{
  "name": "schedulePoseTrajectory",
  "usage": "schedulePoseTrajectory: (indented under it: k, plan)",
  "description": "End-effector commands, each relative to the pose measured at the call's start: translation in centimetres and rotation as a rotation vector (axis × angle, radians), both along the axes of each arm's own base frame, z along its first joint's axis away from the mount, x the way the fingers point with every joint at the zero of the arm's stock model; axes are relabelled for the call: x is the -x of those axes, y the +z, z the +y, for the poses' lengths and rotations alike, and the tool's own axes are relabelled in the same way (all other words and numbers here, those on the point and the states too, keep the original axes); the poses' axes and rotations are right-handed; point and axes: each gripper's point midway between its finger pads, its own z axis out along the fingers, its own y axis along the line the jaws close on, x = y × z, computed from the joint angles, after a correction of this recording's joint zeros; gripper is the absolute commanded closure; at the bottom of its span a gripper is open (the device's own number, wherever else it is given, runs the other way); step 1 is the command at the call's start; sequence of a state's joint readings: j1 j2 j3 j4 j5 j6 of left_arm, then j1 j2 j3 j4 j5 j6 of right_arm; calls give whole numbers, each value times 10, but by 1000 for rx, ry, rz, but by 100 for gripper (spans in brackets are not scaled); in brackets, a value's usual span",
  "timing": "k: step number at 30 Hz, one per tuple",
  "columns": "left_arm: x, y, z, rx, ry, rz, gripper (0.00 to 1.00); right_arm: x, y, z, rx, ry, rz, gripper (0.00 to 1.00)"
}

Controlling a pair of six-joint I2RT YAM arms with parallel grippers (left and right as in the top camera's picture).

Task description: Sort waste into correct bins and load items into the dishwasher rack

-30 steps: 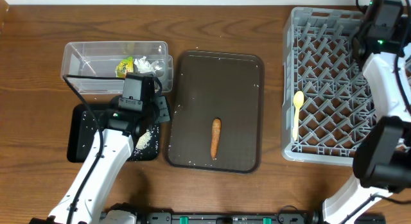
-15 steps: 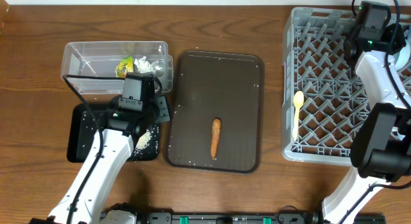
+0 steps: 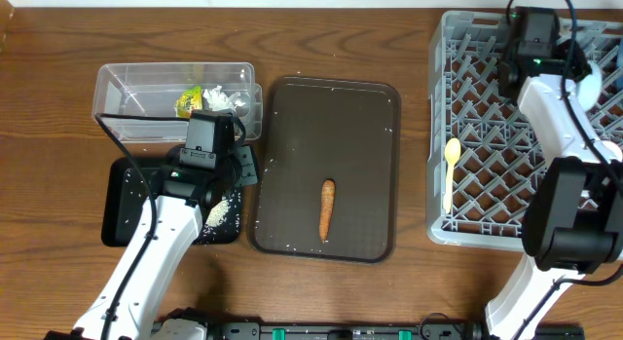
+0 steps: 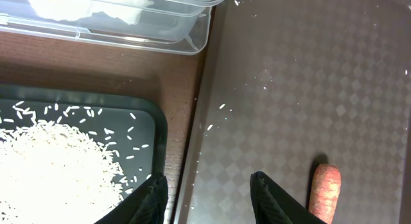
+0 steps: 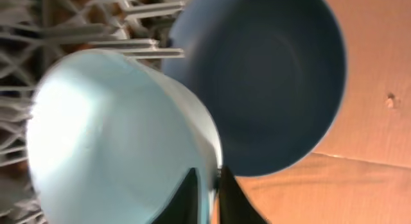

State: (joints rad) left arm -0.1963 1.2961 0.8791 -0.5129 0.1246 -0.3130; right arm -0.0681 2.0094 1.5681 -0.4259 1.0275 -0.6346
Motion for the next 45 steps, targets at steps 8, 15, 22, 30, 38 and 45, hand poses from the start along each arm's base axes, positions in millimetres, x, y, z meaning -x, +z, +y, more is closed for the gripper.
schedulePoseTrajectory:
  k: [8, 15, 22, 30, 38, 45]
  plan:
    - [-3, 6, 2, -5, 0, -20, 55, -2, -41, 51, -163, 51, -5, 53]
    - [-2, 6, 2, -6, 0, -17, 55, -1, -36, 53, -190, 20, -73, 35]
    - [-2, 6, 2, -7, -1, -17, 55, -6, -21, 103, -527, 166, -162, 25]
    - [-1, 5, 1, -6, -4, -14, 42, 15, 2, 231, -1168, 446, -126, 20]
    - [3, -3, -33, -10, -106, -2, 40, 33, -7, 262, -1266, 461, -33, 17]
    - [3, -28, -94, -10, -271, -1, 40, 35, -7, 262, -1267, 457, -28, 14]
